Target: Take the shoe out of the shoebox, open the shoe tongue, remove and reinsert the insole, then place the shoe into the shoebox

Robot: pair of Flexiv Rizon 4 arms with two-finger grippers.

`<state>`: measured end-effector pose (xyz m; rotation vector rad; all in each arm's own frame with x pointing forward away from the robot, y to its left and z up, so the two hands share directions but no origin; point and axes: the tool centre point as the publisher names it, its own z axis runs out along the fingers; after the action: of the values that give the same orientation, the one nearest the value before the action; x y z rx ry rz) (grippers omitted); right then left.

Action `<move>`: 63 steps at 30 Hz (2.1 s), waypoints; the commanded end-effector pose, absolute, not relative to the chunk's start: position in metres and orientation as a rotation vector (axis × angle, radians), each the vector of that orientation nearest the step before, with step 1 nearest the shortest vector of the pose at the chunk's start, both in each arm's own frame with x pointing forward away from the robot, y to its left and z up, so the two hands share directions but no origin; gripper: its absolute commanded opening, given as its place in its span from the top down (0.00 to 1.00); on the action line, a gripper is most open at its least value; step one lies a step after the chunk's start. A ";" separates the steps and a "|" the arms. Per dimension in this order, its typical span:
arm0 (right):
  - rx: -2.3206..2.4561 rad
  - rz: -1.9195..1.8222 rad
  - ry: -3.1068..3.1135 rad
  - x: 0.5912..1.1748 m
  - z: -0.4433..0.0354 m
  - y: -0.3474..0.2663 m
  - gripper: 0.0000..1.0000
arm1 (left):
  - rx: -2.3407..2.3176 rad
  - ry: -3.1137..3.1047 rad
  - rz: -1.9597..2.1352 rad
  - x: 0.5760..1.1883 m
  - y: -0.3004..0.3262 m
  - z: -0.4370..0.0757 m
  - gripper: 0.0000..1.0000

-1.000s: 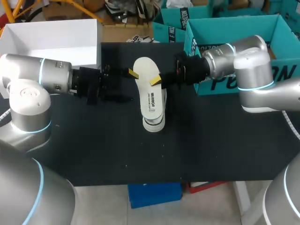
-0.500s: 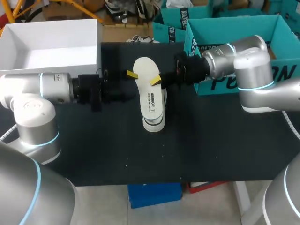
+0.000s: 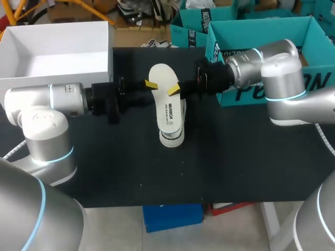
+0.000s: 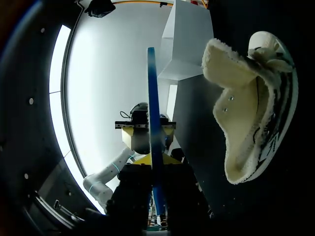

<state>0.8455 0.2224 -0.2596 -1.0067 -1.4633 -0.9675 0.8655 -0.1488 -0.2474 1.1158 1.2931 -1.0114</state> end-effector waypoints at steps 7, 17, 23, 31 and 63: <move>-1.007 -0.965 -1.464 0.846 -0.260 0.223 1.00 | 1.122 1.287 -1.000 0.872 -0.158 -0.249 0.58; -1.007 -0.965 -1.464 0.846 -0.260 0.223 1.00 | 1.138 1.297 -0.987 0.876 -0.162 -0.252 0.80; -1.007 -0.965 -1.464 0.846 -0.260 0.223 1.00 | 1.166 1.306 -0.978 0.874 -0.166 -0.255 1.00; -1.090 -1.018 -1.499 0.839 -0.252 0.212 0.00 | 1.210 1.370 -1.019 0.866 -0.170 -0.257 1.00; -1.809 -1.261 -1.439 0.722 -0.204 0.149 0.00 | 1.386 1.636 -1.197 0.822 -0.152 -0.290 1.00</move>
<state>0.7536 0.1604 -0.2116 -1.5737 -1.5368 -0.9731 0.8213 -0.1527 -0.2907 1.3748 1.6280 -1.2003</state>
